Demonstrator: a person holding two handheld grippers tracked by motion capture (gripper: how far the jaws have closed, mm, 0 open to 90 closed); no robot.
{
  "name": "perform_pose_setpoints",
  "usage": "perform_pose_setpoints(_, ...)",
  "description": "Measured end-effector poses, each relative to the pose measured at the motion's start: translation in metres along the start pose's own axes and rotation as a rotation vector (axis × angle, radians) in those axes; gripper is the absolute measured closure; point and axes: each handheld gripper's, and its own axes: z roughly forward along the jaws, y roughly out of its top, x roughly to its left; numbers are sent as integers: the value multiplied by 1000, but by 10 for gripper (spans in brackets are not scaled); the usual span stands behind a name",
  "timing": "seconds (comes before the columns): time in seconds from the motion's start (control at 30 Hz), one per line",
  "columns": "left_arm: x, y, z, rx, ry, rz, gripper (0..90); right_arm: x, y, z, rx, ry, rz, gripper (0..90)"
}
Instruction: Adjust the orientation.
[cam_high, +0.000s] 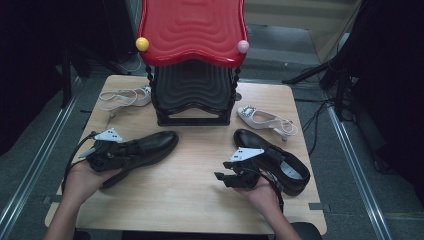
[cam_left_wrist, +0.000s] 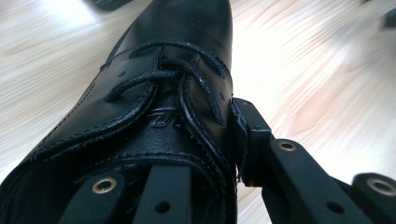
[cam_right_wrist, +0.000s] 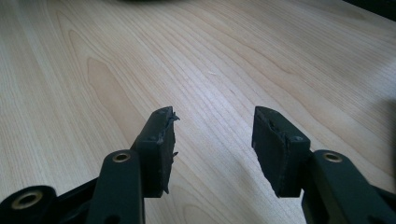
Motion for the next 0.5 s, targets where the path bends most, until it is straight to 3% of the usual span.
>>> perform_pose_setpoints(0.1,-21,15,12,9,-10,38,781,0,0,-2,-7,-5,-3,503)
perform_pose_setpoints(0.17,-27,22,19,16,-14,51,783,0,-1,-3,-8,-8,1,502)
perform_pose_setpoints(0.27,-36,31,29,16,-42,46,784,0,-1,-4,-11,-12,3,502)
perform_pose_setpoints(0.47,-52,49,46,14,-58,54,787,1,-2,-8,-23,-20,11,501)
perform_pose_setpoints(0.5,-60,54,53,18,-58,63,788,1,-2,-8,-23,-20,13,501)
